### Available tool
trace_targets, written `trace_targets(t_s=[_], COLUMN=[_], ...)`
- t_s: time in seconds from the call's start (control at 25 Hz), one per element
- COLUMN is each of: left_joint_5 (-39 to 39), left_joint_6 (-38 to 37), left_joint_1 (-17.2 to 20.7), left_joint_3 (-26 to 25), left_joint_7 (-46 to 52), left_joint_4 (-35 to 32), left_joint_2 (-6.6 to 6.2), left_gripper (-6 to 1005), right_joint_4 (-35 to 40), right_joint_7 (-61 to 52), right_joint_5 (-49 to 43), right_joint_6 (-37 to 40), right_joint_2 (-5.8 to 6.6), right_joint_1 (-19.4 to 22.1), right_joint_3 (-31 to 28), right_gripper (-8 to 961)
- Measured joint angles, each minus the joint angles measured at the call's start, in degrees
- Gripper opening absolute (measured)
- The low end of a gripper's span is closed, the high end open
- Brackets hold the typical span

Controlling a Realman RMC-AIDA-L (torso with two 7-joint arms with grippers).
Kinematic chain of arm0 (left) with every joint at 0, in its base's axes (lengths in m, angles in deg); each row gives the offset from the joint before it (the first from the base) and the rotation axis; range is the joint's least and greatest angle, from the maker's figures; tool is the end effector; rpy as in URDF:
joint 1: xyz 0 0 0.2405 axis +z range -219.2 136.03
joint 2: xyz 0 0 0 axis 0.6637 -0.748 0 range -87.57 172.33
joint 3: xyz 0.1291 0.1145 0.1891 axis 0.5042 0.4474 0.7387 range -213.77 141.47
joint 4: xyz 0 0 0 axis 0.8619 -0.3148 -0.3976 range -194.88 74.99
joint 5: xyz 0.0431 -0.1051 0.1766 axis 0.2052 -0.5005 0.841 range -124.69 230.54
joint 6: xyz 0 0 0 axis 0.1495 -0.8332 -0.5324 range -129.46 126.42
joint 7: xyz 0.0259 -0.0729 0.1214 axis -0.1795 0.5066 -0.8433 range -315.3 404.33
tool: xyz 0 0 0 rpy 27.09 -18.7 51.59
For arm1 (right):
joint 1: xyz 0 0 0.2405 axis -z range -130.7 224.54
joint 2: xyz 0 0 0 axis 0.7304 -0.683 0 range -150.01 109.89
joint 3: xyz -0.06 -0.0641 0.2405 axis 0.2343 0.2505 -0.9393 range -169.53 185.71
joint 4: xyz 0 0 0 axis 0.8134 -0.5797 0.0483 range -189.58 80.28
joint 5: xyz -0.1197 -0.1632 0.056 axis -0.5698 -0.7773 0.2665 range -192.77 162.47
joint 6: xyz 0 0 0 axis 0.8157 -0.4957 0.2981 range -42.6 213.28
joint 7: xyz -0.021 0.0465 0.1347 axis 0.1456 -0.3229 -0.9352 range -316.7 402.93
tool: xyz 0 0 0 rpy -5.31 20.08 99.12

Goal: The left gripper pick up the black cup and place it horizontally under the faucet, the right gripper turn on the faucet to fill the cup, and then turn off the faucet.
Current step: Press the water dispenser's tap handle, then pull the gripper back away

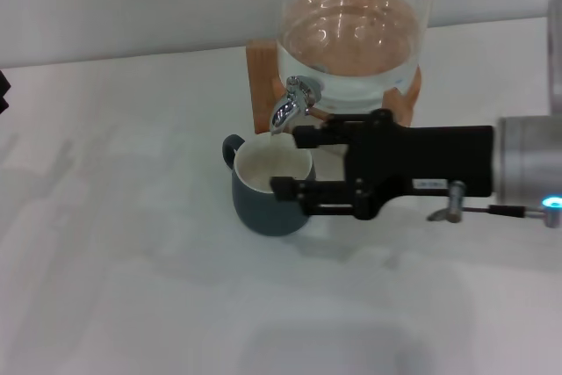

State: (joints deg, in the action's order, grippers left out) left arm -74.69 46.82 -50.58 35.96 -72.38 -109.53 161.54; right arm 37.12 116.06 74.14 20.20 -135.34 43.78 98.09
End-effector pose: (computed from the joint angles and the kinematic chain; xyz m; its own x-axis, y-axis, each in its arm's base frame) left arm -0.3053 0.3401 0.0467 0.6188 0.1148 0.7771 0.7518 -0.3736 -0.5434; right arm 0.1545 0.2794 0.0158 0.8369 -0.1909 -0.5129 -0.3609 -0.8971 -0.2550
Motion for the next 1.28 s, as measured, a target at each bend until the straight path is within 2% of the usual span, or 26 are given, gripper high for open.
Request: trace_targets(t_s=[0.56,1.28], left_joint_5=[0.01,0.35], left_joint_6=[0.39,0.71], left_joint_1=[0.50,1.21], left_joint_3=[-0.05,0.31], left_joint_7=[0.00,0.77], left_joint_4=[-0.16,-0.38], left_joint_2=[0.02,0.11], left_gripper=[888,889], right_joint_4=[-1.78,-2.13], right_joint_7=[-0.65,0.79], right_joint_5=[-0.69,-0.69], right_joint_6=[9.88,15.30], right_joint_2=[0.14,0.05], right_joint_1=[-1.38,-1.70], right_joint_3=[5.98,7.67], right_gripper=[685,684])
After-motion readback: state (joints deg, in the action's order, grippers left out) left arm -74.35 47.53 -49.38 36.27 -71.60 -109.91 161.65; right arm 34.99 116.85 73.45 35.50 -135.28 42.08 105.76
